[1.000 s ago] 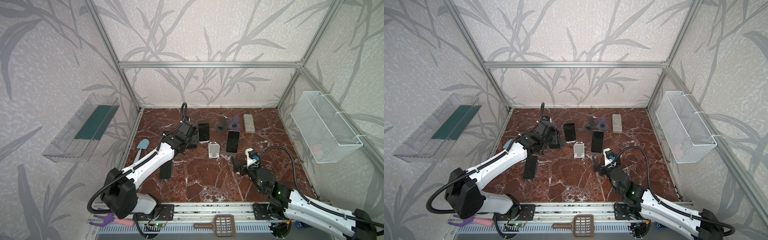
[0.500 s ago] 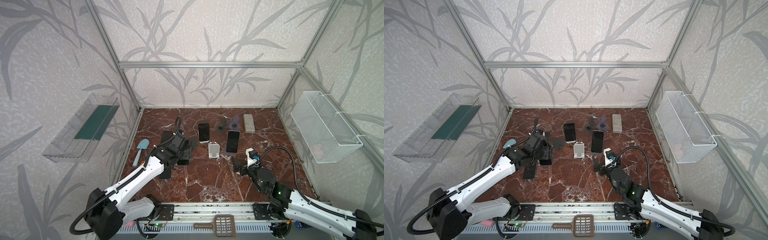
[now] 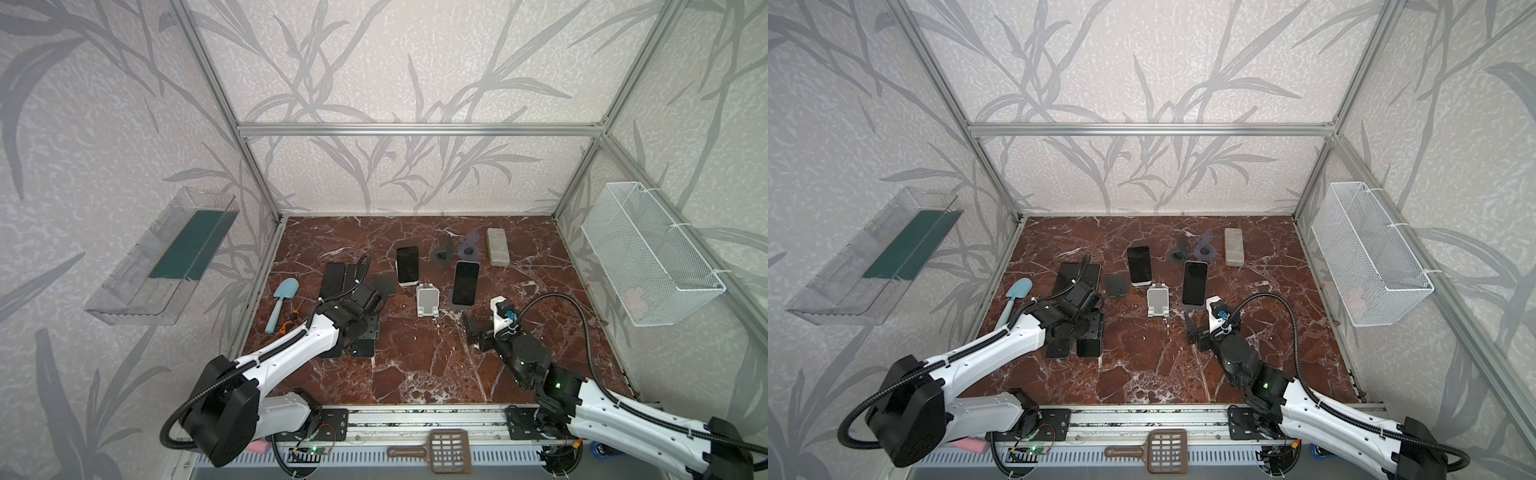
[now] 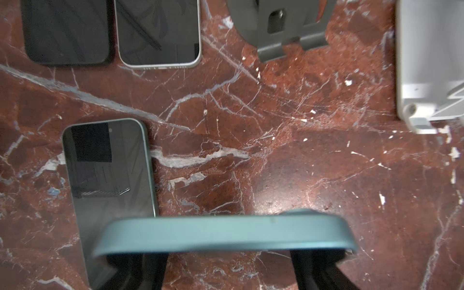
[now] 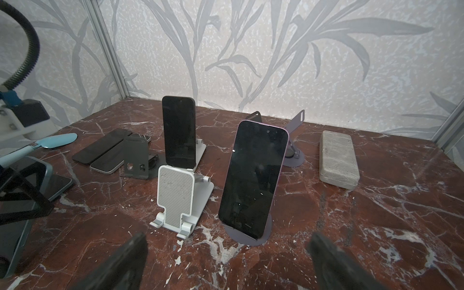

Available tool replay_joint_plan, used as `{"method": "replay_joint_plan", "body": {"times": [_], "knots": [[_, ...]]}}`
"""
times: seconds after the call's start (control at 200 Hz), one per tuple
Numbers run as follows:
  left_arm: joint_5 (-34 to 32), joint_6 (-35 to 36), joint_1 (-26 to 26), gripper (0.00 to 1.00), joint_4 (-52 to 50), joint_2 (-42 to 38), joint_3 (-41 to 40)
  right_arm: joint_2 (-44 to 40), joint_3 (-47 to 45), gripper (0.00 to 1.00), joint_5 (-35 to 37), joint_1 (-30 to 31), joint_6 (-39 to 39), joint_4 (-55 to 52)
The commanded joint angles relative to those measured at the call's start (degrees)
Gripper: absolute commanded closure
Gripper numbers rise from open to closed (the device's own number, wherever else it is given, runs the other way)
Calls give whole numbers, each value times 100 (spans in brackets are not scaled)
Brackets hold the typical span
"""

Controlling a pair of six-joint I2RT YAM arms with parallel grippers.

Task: Remove the phone from the phone stand
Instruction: Place the phone at the middle-left of the table.

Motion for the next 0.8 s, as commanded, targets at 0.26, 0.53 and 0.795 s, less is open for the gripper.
{"method": "replay_joint_plan", "body": {"times": [0.26, 0.53, 0.795], "knots": [[24, 60, 104, 56, -343, 1199, 806, -26, 127, 1, 9, -21, 66, 77], [239, 123, 266, 56, -481, 1534, 932, -18, 125, 1, 50, -20, 50, 83], [481, 28, 370, 56, -705, 1744, 885, 66, 126, 1, 38, -23, 52, 120]]}}
